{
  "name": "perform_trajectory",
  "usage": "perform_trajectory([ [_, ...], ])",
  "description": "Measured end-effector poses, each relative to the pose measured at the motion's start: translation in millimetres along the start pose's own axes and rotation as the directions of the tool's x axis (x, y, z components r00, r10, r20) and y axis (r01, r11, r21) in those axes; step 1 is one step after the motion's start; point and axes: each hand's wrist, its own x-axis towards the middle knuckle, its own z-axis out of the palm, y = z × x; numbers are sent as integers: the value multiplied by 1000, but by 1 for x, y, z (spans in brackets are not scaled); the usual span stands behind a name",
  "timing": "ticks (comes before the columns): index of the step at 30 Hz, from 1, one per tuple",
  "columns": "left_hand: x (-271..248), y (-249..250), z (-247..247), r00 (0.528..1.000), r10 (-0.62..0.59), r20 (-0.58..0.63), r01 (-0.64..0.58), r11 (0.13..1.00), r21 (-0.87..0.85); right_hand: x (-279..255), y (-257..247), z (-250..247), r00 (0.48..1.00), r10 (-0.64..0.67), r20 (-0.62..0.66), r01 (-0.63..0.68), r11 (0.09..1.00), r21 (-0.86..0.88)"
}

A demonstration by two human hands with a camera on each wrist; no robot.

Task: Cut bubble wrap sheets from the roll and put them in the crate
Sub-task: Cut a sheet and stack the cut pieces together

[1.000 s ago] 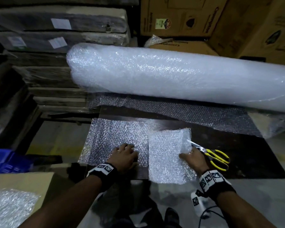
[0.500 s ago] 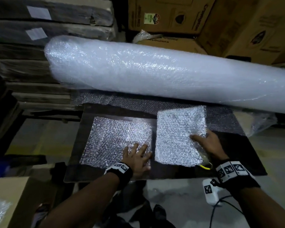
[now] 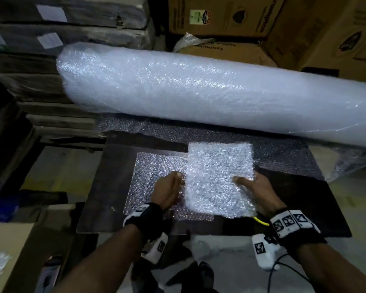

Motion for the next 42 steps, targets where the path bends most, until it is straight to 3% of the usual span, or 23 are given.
perform_trajectory([
  [2,3,-11,-16,976,-185,115,213,920,-328,3,16,19,999,40,24,-39,998,-46],
  [3,4,-17,-21,965,-210,155,255,885,-390,7,26,28,998,54,25,-52,997,-65],
  [8,2,-33,-36,962,-273,23,274,950,-153,24,62,54,995,57,76,-43,984,-175],
  [11,4,-37,-45,951,-303,-54,304,953,0,30,71,62,992,121,42,-109,969,-222],
  [14,8,-42,-47,945,-322,-58,326,939,111,39,82,66,996,88,-11,-86,937,-339],
  [19,16,-45,-43,945,-326,-29,324,919,226,35,79,69,999,22,-47,-46,786,-616],
  [22,18,-43,-39,948,-317,-3,307,916,259,34,78,67,996,-14,-85,-45,752,-657],
  [30,15,-45,-35,954,-298,9,282,912,298,33,78,64,997,-46,-61,-11,704,-710],
  [35,14,-48,-34,957,-290,13,274,917,289,35,80,62,996,-81,-43,17,629,-778],
  [40,16,-49,-32,970,-241,27,220,921,321,36,85,61,989,-133,-59,31,592,-805],
  [42,16,-50,-35,985,-174,11,156,908,389,30,83,61,974,-215,-70,55,525,-849],
])
